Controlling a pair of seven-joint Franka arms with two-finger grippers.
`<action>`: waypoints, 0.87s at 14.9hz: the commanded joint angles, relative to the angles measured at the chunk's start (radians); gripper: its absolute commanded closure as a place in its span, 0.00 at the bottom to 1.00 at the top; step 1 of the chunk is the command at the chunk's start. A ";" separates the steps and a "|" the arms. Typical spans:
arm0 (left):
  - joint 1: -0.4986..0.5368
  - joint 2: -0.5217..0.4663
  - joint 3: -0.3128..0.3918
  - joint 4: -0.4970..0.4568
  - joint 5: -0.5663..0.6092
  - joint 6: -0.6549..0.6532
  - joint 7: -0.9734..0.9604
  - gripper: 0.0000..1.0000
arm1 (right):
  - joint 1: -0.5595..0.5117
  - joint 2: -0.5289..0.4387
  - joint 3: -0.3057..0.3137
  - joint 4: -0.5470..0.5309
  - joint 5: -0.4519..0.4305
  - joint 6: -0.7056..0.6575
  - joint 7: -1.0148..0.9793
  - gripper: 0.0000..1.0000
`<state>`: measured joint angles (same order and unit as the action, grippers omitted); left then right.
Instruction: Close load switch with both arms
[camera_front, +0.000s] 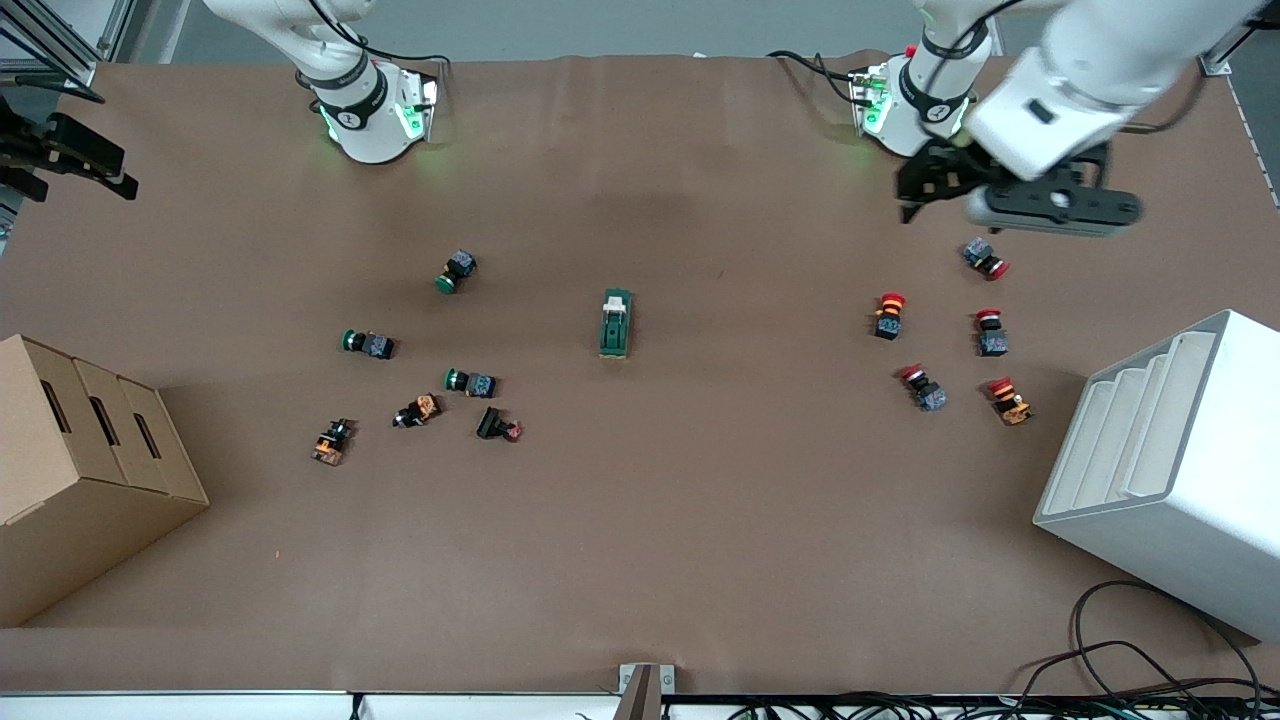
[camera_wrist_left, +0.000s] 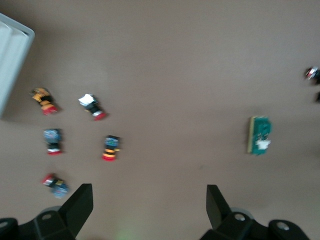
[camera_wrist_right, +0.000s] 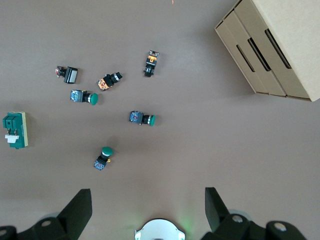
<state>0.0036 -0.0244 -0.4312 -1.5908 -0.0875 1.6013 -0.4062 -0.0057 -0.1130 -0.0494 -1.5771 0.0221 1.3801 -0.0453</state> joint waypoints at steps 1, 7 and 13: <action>-0.010 0.056 -0.085 0.026 0.003 0.070 -0.193 0.00 | -0.010 0.041 0.002 0.008 0.001 0.011 0.009 0.00; -0.267 0.179 -0.127 0.011 0.225 0.170 -0.573 0.00 | -0.043 0.116 0.000 0.008 0.010 0.097 -0.017 0.00; -0.551 0.328 -0.129 -0.075 0.518 0.244 -1.061 0.00 | -0.023 0.170 0.005 -0.024 0.076 0.120 0.045 0.00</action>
<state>-0.4914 0.2402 -0.5637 -1.6672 0.3486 1.8227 -1.3554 -0.0297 0.0492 -0.0544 -1.5859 0.0478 1.4890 -0.0661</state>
